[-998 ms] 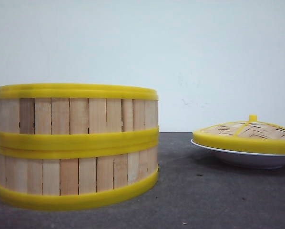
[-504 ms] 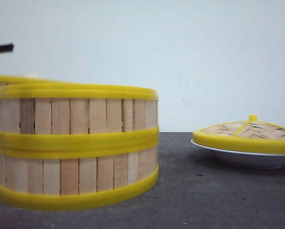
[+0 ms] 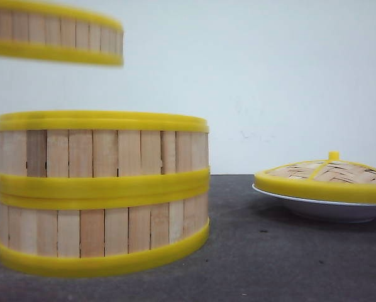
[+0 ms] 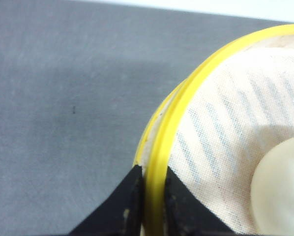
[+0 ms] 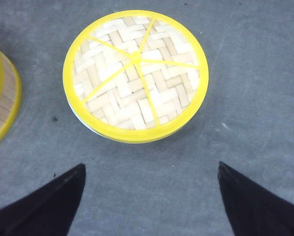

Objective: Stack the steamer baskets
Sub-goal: 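Lift the one-bun basket with the left gripper above the stack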

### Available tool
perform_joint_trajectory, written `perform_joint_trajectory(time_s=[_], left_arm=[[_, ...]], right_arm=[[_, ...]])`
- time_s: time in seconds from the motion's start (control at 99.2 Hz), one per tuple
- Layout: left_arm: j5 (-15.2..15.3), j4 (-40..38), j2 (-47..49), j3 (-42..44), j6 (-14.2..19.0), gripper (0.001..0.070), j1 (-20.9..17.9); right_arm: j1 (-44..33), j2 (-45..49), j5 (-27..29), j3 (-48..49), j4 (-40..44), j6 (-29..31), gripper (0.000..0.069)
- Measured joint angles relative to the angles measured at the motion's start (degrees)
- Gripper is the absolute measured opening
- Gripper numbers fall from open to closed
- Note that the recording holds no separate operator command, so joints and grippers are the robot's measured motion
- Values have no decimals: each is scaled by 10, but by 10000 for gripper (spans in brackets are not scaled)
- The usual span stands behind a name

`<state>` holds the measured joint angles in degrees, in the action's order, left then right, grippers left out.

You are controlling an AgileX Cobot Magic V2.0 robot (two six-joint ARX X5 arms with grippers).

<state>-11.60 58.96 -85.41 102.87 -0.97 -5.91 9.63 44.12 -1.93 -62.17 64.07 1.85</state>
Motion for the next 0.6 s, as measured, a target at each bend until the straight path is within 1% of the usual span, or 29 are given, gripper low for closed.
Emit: perform_joint_trajectory(time_s=[0.141, 0.242, 0.333, 0.434, 0.605], left_arm=[[0, 46, 31, 0, -13, 25, 13], [2, 40, 54, -20, -16, 25, 29], [3, 38, 88, -55, -16, 25, 50], [0, 33, 134, -113, -16, 25, 76], [1, -8, 189, -209, -7, 25, 106]], right_arm=[[0, 0, 0, 0, 0, -4, 529], [0, 0, 0, 0, 0, -6, 529], [0, 0, 0, 0, 0, -6, 529], [0, 0, 0, 0, 0, -6, 529], [0, 0, -11, 0, 0, -6, 529]])
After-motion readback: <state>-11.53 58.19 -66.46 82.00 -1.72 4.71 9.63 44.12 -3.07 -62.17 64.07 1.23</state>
